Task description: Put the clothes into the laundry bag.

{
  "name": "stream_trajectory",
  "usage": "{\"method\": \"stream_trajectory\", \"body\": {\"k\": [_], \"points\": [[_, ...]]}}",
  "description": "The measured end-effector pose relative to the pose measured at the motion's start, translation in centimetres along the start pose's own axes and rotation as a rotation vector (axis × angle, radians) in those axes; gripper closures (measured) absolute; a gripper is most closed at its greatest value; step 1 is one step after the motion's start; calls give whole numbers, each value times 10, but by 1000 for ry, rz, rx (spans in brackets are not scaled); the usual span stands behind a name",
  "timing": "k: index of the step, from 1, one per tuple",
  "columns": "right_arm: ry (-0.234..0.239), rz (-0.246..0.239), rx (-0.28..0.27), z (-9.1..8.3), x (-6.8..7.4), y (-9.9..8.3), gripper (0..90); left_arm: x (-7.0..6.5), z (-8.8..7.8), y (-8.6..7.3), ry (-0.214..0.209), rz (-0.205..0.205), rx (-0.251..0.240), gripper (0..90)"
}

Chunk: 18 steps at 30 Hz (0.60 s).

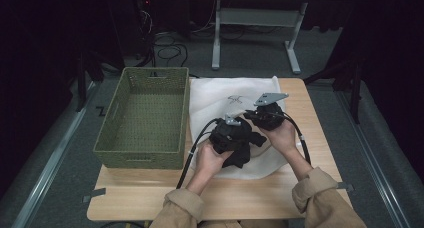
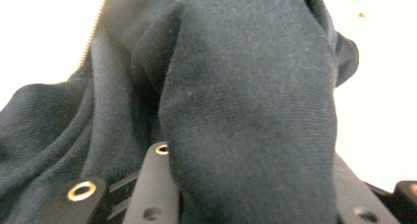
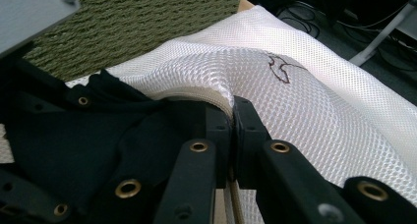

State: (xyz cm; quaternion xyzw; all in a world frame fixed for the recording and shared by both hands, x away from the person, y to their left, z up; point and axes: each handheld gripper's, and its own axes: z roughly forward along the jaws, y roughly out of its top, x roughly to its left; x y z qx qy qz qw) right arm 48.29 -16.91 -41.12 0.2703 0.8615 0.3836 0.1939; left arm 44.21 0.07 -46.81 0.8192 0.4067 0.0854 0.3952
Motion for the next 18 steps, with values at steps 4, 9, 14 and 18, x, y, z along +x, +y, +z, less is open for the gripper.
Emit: {"method": "stream_trajectory", "body": {"k": [4, 9, 14, 18], "points": [[2, -6, -1, -1, 1, 1, 886, 2, 2, 2, 13, -17, -4, 665], [4, -4, -4, -3, 1, 2, 886, 2, 5, 4, 45, -14, -14, 663], [5, -4, -8, -3, 2, 3, 886, 3, 9, 5, 74, -14, -21, 658], [6, -9, -7, -4, 2, 3, 886, 4, 14, 6, 102, -16, -29, 645]]}}
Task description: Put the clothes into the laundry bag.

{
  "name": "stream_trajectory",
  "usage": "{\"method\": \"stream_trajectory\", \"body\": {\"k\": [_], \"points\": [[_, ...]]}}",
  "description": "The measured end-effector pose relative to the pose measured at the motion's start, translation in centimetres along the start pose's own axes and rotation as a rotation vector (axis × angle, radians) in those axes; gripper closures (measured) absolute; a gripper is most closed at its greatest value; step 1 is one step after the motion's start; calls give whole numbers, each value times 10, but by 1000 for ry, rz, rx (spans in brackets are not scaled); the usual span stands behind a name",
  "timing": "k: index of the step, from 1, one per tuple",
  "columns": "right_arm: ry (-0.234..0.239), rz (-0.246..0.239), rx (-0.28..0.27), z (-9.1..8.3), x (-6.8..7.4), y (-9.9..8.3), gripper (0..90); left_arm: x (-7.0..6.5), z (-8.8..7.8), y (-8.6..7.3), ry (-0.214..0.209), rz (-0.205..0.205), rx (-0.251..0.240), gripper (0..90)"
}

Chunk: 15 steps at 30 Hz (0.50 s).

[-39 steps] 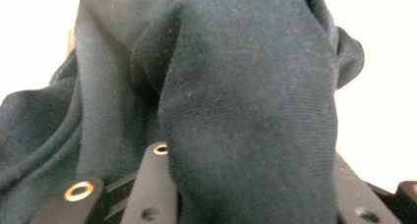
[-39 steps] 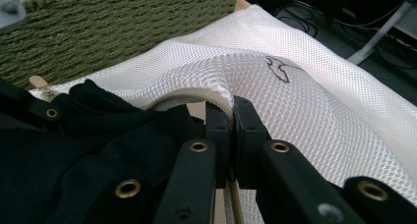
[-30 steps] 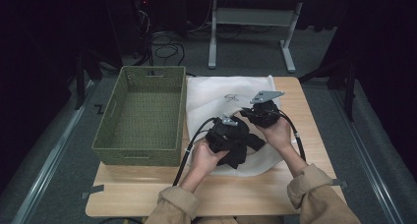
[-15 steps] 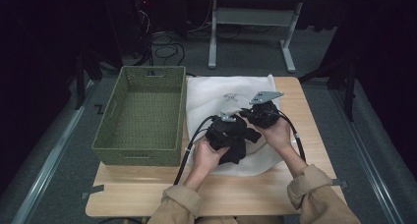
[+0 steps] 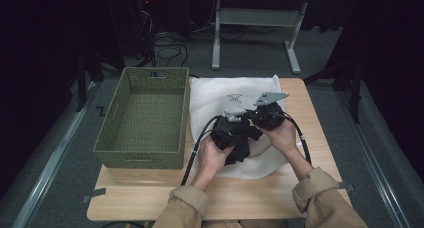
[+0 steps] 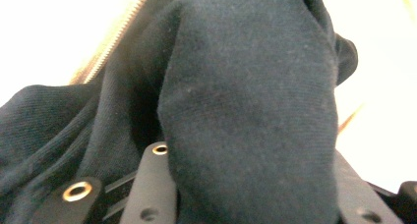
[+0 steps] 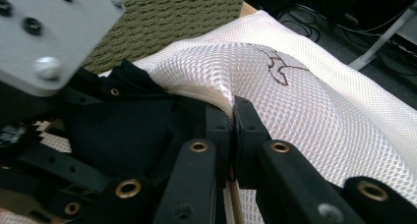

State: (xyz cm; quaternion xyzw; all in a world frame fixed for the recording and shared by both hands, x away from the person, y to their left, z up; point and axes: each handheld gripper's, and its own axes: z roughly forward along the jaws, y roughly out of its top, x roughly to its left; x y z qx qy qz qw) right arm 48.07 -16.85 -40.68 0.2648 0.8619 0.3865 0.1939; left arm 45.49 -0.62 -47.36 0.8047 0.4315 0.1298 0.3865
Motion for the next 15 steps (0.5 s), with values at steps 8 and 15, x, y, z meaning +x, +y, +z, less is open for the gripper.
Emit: {"method": "stream_trajectory", "body": {"k": [8, 15], "points": [[2, -2, 6, 1, 1, 0, 886, -1, 8, 1, 48, 2, -7, 584], [3, 8, 9, 4, -3, -3, 886, -2, 12, -1, 16, 25, 5, 466]]}}
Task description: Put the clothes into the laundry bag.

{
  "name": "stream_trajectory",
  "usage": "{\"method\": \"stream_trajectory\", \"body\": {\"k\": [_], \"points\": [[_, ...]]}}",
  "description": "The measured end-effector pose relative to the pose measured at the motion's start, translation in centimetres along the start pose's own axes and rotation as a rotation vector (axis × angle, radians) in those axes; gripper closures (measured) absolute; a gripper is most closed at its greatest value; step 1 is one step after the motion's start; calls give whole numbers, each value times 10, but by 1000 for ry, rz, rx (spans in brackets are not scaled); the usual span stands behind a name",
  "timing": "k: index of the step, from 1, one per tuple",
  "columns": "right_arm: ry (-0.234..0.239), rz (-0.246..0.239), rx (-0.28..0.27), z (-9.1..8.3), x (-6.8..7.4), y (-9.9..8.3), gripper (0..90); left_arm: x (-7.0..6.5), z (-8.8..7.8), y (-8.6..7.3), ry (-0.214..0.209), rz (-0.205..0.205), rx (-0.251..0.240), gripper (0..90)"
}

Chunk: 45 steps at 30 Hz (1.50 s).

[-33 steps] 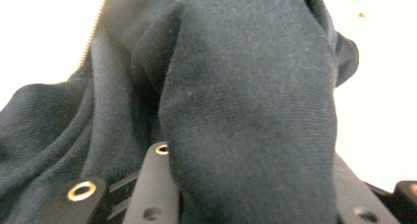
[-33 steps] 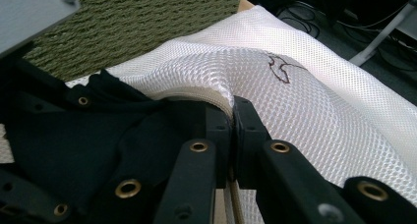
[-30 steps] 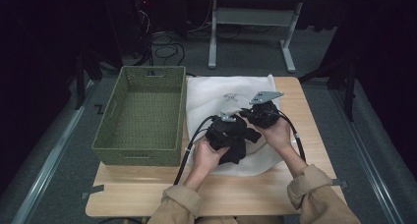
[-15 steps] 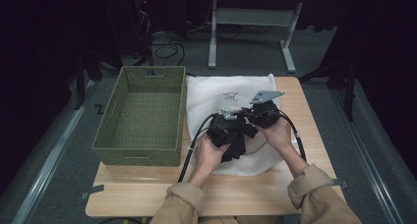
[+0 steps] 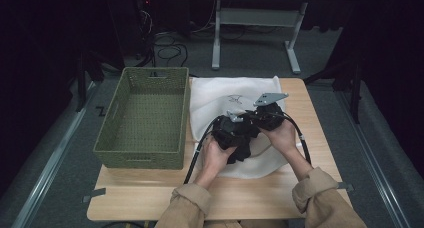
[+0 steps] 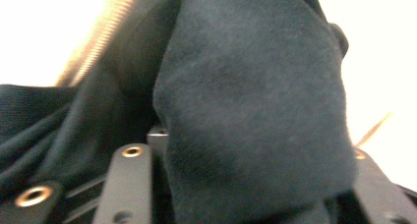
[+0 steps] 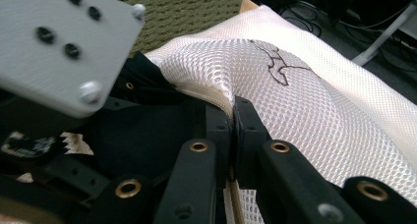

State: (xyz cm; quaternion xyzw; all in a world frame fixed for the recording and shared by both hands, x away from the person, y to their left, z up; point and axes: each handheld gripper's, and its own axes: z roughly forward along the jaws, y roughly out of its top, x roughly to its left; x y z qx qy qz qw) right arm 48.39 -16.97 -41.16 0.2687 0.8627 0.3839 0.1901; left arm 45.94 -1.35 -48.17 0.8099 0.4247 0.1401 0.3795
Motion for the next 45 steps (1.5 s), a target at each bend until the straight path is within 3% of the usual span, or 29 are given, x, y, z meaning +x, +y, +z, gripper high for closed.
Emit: {"method": "stream_trajectory", "body": {"k": [7, 10, 21, 24, 28, 30, 37, 40, 45], "points": [[-6, 16, 10, 1, -4, -4, 885, -3, -6, -1, -53, 25, 10, 354], [-9, 20, 8, 2, -5, -5, 885, -4, -12, -1, -34, 37, 2, 325], [-14, 22, 7, 3, -5, -5, 885, -7, -35, -10, -33, 93, 10, 310], [-13, 21, 2, 3, -5, -5, 885, -7, -39, -17, -29, 105, 2, 368], [-14, 20, 6, 4, -4, -4, 885, -6, -32, -24, -55, 77, 62, 403], [-10, 7, 3, 4, -4, -4, 885, -7, -25, -25, -49, 77, 80, 433], [-9, 2, 1, 2, -3, -3, 886, -8, -7, -25, -32, 69, 112, 706], [-7, 11, 1, 2, -2, -2, 885, -7, -8, -23, -23, 67, 97, 774], [-3, 1, -6, 1, -1, -1, 885, -5, -15, -16, -7, 66, 37, 793]]}}
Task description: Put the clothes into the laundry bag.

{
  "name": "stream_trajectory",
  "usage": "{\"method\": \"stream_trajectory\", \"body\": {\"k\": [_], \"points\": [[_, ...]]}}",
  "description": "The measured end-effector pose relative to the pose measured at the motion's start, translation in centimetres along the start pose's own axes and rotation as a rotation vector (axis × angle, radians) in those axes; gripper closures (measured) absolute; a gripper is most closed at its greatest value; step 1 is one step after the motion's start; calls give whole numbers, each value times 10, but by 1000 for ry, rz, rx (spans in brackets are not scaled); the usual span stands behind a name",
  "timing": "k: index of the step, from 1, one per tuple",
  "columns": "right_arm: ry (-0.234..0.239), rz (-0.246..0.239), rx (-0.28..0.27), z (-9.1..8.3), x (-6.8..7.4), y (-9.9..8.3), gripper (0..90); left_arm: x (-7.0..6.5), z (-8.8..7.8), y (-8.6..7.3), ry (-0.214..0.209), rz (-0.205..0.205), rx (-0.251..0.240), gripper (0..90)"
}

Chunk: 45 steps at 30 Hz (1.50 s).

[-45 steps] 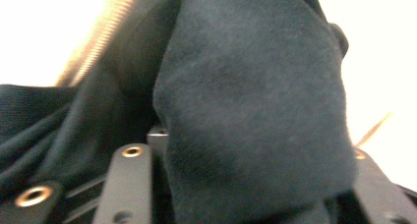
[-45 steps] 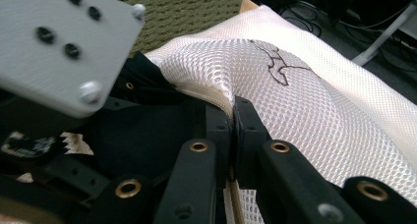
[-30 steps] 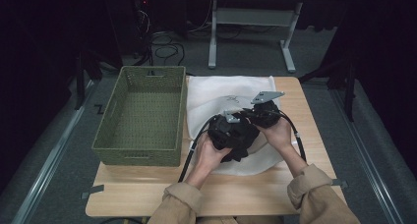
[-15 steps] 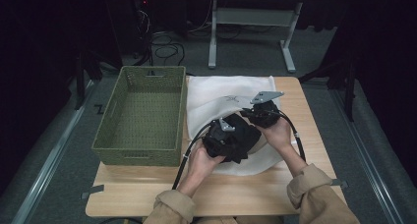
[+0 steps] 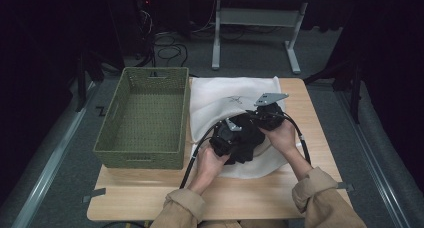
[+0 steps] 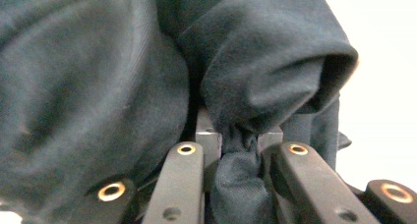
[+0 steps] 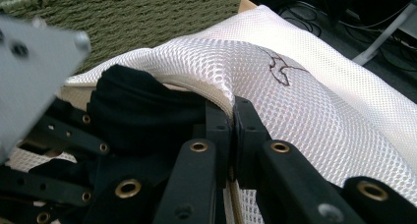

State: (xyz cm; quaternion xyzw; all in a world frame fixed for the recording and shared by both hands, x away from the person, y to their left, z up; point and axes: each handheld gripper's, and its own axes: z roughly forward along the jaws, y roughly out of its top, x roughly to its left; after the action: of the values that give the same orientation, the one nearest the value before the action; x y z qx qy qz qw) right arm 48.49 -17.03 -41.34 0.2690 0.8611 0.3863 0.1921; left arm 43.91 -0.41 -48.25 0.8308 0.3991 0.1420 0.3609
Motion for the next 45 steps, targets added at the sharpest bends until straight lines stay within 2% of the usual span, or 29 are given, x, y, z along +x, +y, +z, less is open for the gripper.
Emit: {"method": "stream_trajectory", "body": {"k": [4, 9, 12, 14, 18, 22, 23, 25, 27, 31, 35, 41, 43, 45], "points": [[3, 0, -5, 1, 0, 0, 885, 2, -5, 5, 16, -10, -66, 796], [6, -7, 1, -1, 0, 1, 886, 7, -4, 12, 36, -27, -97, 798], [4, -3, -1, -2, 0, 3, 885, 7, -2, 17, 62, -27, -115, 798], [3, -4, 1, -3, 0, 3, 885, 7, 2, 18, 95, -21, -133, 798], [7, -4, 11, -1, 0, 3, 886, 10, 15, 18, 117, -41, -124, 796], [11, -9, 12, 0, 2, 3, 886, 8, 24, 18, 143, -34, -111, 790], [12, -9, 8, 1, 2, 4, 886, 9, 26, 19, 142, -34, -109, 786], [13, -8, 9, 0, 2, 3, 886, 10, 29, 18, 113, -38, -94, 763], [9, -11, 9, 0, 1, 3, 886, 9, 29, 17, 95, -22, -86, 732], [6, 0, 17, 1, -2, 1, 886, 8, 23, 17, 58, -23, -71, 584], [5, 1, 18, 2, -2, -1, 886, 5, 14, 14, 46, -5, -58, 455], [3, 4, 14, 3, -2, -1, 885, 4, -9, 7, 9, -3, -57, 374], [2, 4, 11, 3, -2, -1, 885, 4, -14, 1, -13, 8, -41, 352], [4, 6, 14, 3, -2, -1, 885, 2, -17, -5, -16, 25, -23, 343]]}}
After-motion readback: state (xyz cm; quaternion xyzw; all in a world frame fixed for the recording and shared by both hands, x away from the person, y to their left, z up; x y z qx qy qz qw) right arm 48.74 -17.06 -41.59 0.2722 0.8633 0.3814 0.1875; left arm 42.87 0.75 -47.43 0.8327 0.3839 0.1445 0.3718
